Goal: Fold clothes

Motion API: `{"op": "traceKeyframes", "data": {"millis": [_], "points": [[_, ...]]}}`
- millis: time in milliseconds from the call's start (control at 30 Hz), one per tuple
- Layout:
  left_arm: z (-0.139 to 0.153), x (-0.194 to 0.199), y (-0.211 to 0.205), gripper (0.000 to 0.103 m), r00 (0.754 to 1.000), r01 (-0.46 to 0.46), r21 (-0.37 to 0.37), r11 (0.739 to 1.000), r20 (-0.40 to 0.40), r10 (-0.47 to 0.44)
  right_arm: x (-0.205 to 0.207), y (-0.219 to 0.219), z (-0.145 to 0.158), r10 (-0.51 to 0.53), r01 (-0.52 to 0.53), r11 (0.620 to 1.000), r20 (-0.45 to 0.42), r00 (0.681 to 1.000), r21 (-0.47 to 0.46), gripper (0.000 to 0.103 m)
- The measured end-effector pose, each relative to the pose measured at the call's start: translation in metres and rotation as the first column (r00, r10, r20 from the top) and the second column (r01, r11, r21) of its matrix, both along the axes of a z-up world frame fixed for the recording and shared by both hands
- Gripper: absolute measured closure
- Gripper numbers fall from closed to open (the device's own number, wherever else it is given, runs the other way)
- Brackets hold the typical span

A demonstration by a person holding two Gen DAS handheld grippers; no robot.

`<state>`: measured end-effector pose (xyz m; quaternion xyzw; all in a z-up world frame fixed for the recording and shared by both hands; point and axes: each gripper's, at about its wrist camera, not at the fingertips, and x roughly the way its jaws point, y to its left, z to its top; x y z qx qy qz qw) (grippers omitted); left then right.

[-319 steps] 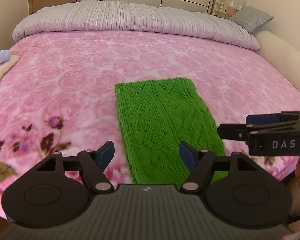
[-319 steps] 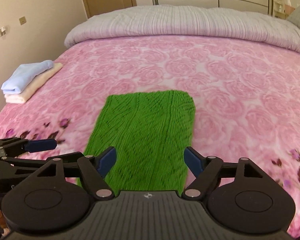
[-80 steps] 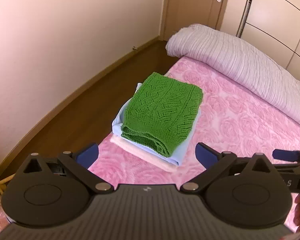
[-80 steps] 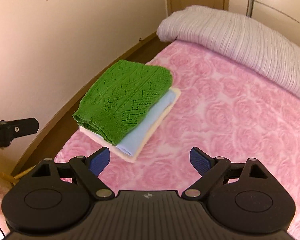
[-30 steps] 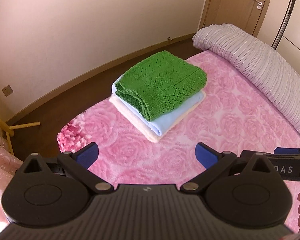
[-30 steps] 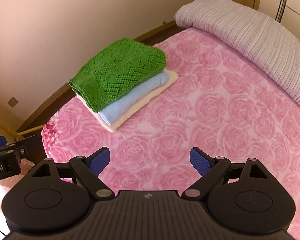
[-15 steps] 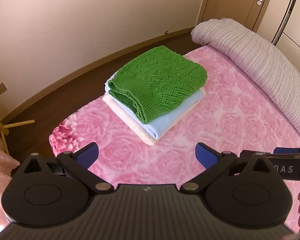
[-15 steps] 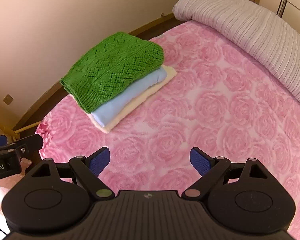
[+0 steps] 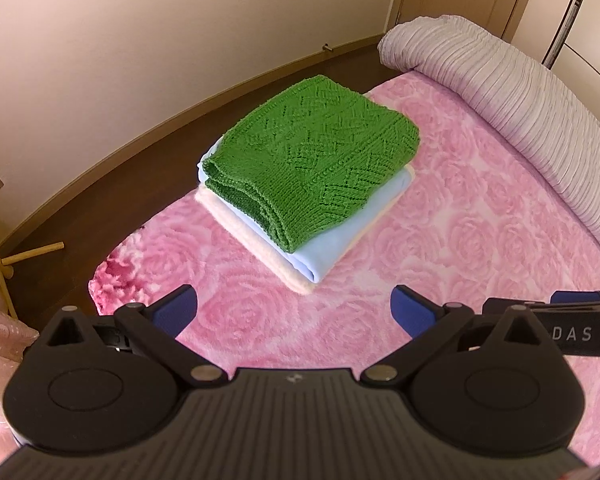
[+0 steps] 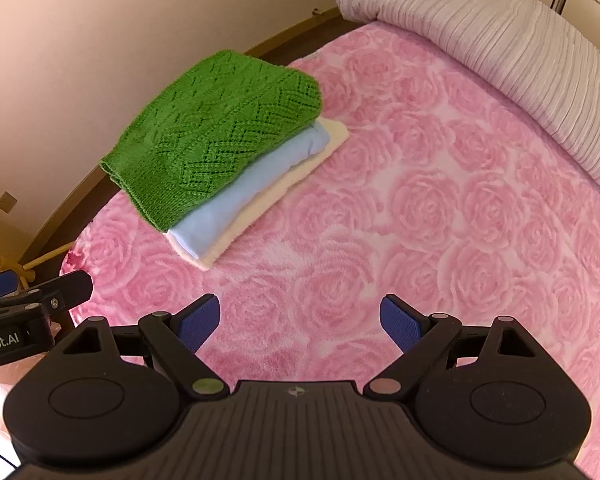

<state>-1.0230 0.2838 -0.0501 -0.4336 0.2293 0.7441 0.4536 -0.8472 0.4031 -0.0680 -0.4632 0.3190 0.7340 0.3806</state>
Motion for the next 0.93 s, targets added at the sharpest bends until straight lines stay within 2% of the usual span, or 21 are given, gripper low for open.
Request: {"op": "traceKeyframes", "data": {"millis": [567, 933], "points": [[-0.005, -0.006, 0.004, 0.001, 1.000, -0.011, -0.008, 1.000, -0.003, 0.011, -0.006, 0.005, -0.005, 0.000, 0.000, 1.000, 0.010, 1.000, -0.017, 0.013], [0.016, 0.003, -0.013, 0.001, 0.998, -0.018, 0.052, 0.998, -0.059, 0.021, 0.003, -0.009, 0.012, 0.007, -0.007, 1.000, -0.020, 1.000, 0.018, 0.013]]}}
